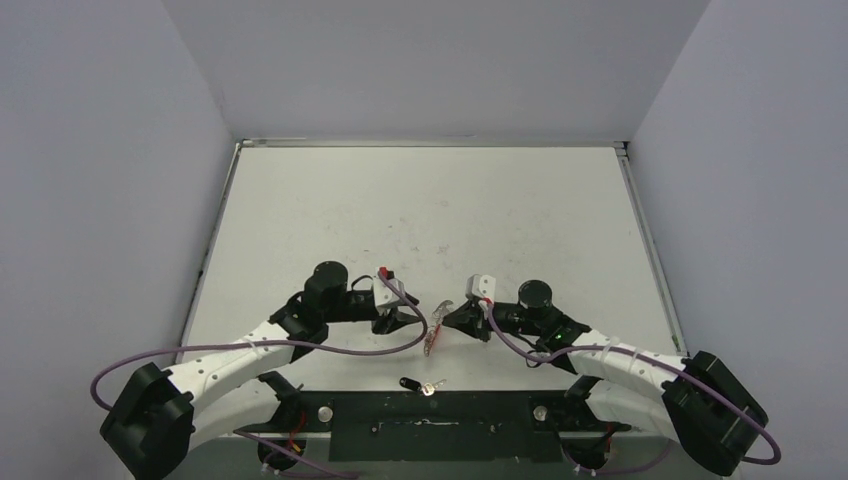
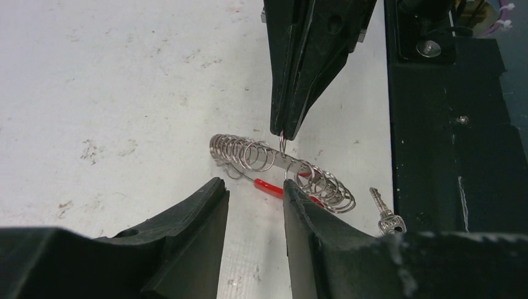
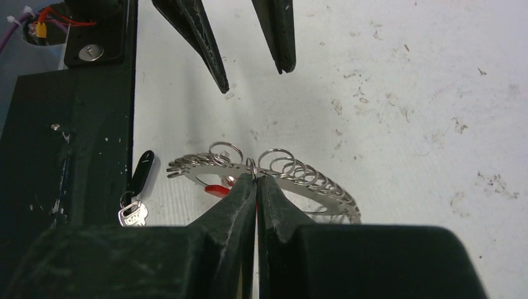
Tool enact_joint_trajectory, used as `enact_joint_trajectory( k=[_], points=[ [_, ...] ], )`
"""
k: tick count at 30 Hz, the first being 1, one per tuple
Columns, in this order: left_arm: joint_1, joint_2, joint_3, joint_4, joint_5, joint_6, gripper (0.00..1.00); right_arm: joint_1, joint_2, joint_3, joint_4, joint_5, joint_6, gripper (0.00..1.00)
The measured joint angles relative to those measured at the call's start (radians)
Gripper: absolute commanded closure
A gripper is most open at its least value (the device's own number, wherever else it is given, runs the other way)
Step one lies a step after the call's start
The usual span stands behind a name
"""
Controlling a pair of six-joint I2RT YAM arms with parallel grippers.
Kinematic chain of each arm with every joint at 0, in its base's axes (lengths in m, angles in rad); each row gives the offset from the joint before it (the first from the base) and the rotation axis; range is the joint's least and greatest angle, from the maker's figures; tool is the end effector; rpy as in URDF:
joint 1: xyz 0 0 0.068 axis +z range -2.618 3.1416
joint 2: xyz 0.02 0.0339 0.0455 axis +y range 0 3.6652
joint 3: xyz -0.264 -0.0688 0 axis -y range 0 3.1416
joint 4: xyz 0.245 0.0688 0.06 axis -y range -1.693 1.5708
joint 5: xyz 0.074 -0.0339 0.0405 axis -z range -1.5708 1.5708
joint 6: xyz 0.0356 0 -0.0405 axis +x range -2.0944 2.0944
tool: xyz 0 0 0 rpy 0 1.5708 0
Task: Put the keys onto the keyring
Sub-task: Adjust the keyring.
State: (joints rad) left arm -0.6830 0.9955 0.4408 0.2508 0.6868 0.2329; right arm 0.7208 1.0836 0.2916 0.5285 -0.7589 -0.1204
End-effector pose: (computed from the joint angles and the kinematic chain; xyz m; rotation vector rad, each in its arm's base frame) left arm 0.1511 -0.1520 0.2266 1.2532 1.4441 -0.9477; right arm 0.1398 0.1554 0.1885 -1.2514 1.4353 1.1062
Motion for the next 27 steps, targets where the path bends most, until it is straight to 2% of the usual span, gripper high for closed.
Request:
enact_joint_trajectory(
  k=[6, 9, 11, 18, 27],
  points=[
    [-0.077, 0.076, -0.052, 0.115, -0.058, 0.012, 0.67, 0.001, -0.132, -0.114, 0.041, 0.063, 0.072, 1.00],
    [-0.101, 0.117, -0.058, 0.166, -0.077, 0.011, 0.74, 0.001, -0.181, -0.136, 0.045, 0.084, 0.090, 1.00],
    [-0.111, 0.142, -0.058, 0.202, -0.081, 0.013, 0.74, 0.002, -0.207, -0.149, 0.047, 0.093, 0.099, 1.00],
    [-0.130, 0.221, -0.058, 0.316, -0.076, 0.013, 0.74, 0.006, -0.219, -0.161, 0.051, 0.102, 0.132, 1.00],
    [-0.165, 0.286, -0.045, 0.386, -0.061, 0.006, 0.74, 0.007, -0.219, -0.161, 0.062, 0.102, 0.142, 1.00]
  ],
)
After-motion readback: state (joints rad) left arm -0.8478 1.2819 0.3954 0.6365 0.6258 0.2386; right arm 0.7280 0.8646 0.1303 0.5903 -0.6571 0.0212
